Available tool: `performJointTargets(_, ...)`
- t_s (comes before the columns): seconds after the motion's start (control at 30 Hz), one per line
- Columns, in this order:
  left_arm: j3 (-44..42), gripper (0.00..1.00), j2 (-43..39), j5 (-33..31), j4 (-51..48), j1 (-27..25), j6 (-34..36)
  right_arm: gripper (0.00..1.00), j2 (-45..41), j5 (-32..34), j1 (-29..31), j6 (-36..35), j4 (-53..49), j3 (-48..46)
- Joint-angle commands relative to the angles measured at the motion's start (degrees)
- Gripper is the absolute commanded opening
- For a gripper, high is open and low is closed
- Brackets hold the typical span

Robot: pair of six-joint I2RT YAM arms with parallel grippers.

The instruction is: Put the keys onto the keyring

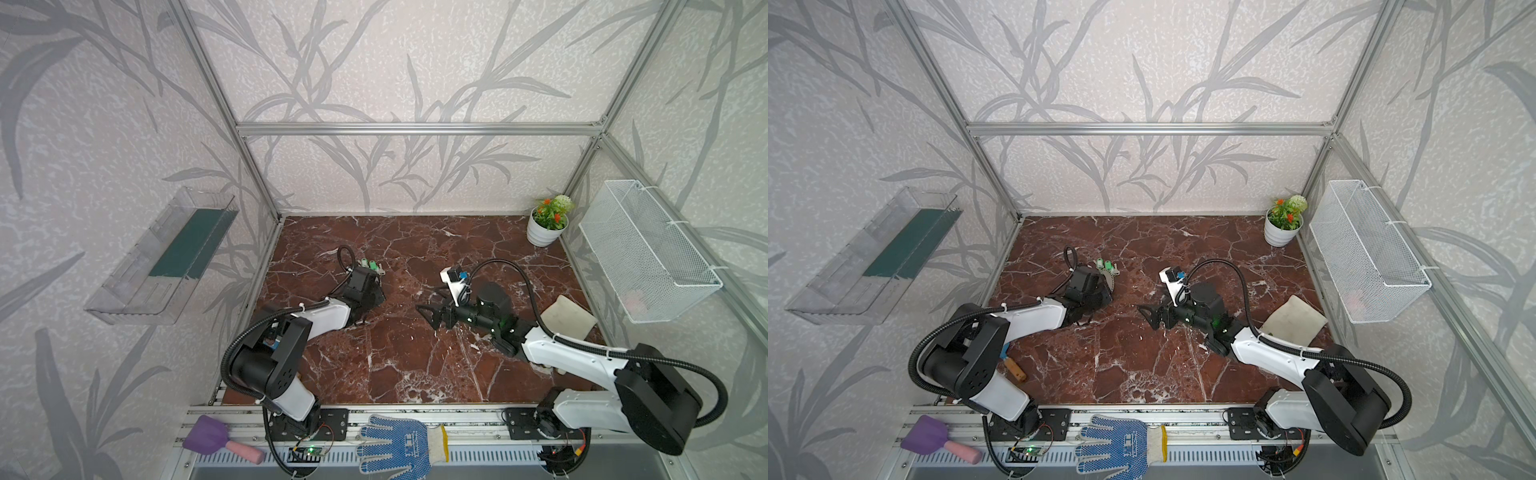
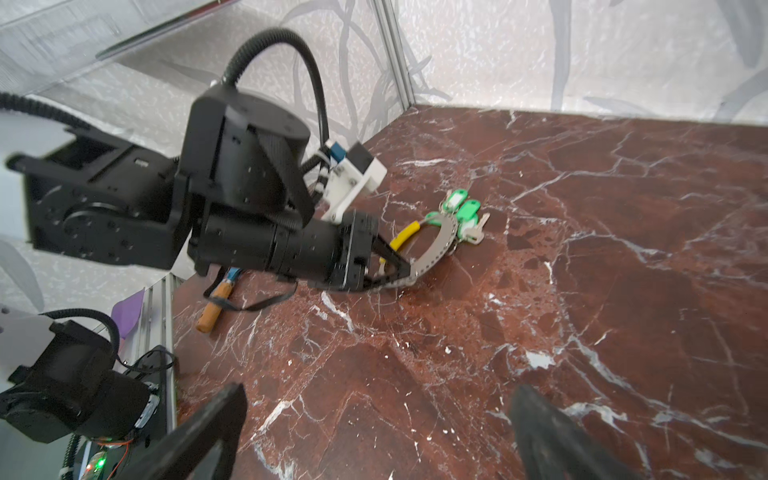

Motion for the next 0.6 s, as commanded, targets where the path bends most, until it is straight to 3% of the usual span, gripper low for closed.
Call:
performJointTargets(0.0, -2.02, 0.0, -2.87, -4.47, -1.2, -4.3, -6.31, 0.99, -4.85, 7.92, 0.34, -1.7, -1.53, -1.6)
performJointTargets(0.33, -2.91, 0.0, -2.19, -14.39, 1.29, -22.76, -16.83, 0.99, -15.91, 30.94, -1.46, 1.72, -6.09, -6.94)
performJointTargets(0.57, 3.96, 0.0, -1.33, -18.45, -2.05, -30.17, -15.57, 0.99, -16.73, 28.03, -7.2, 8.39, -6.63, -8.68)
